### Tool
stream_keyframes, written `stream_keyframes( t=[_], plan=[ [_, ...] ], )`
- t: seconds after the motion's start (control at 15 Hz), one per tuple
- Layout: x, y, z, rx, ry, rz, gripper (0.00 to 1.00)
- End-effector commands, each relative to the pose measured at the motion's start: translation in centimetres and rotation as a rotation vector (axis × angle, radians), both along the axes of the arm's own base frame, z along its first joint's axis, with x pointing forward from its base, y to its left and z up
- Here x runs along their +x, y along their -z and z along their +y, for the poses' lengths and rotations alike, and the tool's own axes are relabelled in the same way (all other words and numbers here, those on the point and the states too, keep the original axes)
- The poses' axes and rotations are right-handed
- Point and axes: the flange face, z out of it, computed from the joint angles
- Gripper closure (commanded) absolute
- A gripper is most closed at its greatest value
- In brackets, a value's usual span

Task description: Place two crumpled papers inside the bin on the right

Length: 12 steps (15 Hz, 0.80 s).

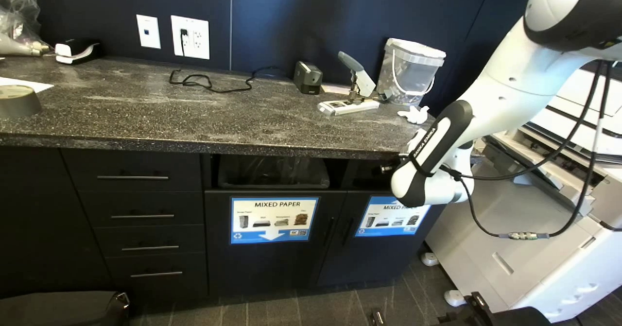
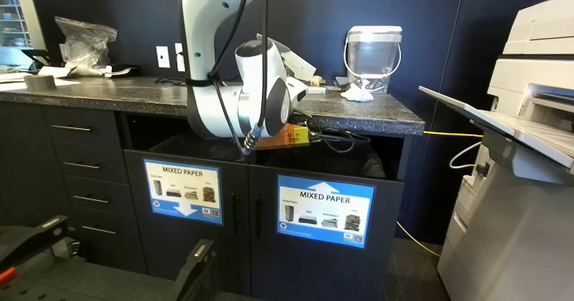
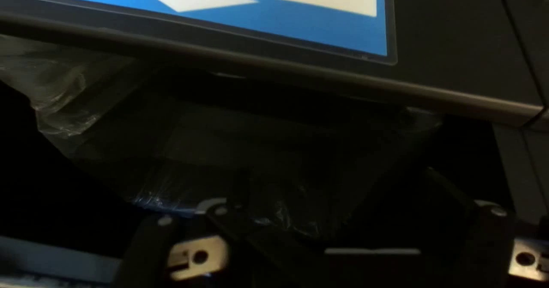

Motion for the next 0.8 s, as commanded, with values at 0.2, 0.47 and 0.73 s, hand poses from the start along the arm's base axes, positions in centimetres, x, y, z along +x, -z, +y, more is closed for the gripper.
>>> stream_keyframes(
  t=[0.2, 0.47, 0.73],
  plan=[
    [-3.4, -7.0, 0.0, -0.113, -0.063, 0.31, 0.0],
    [-4.8, -11.8, 1.0, -0.132, -0.127, 0.439, 0.0],
    [-6.9, -18.5, 3.7, -0.1, -0.179, 0.506, 0.0]
  ],
)
